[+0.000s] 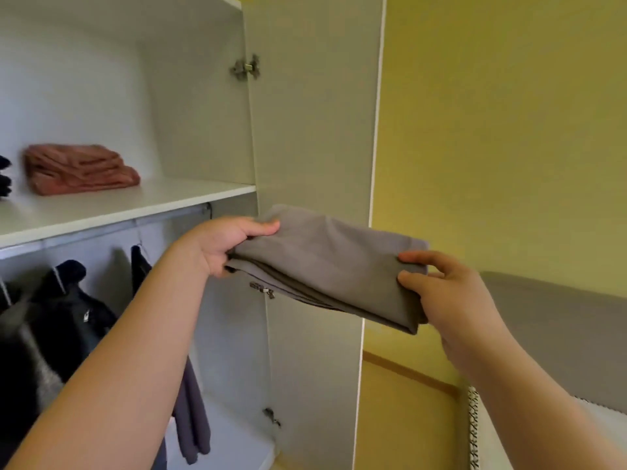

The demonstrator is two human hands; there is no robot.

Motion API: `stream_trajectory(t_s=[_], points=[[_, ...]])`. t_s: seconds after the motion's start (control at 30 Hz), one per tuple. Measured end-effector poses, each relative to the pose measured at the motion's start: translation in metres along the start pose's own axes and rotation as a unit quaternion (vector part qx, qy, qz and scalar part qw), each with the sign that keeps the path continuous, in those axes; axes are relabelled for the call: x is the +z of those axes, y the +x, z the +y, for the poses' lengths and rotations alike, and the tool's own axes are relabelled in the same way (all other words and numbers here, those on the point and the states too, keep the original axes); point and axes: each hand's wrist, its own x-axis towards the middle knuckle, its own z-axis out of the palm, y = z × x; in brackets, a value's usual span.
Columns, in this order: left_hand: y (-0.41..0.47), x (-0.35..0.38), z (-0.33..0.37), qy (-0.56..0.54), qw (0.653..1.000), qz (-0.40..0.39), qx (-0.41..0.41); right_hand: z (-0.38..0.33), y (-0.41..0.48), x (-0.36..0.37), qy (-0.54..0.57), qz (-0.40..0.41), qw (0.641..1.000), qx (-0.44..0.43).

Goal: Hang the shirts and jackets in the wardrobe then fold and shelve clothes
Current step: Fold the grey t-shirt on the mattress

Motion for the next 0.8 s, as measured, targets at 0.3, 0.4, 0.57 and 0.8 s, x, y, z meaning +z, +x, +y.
stream_trajectory(t_s=[0.3,0.4,0.57,0.8], points=[[0.053,-0.071,0.072,0.115,0.982,0.151,-0.008,-0.02,0.081,0.081,0.05,-0.129,0.99,-0.038],[0.081,-0.099,0.095,0.16,0.968,0.191,0.003,-0.025,0.11,0.117,0.06,-0.148,0.986,-0.046],[0.131,-0.168,0.131,0.239,0.942,0.234,0.023,-0.025,0.165,0.191,0.056,-0.186,0.978,-0.081],[0.226,-0.289,0.176,0.327,0.907,0.264,0.032,-0.024,0.278,0.334,0.085,-0.22,0.962,-0.137]])
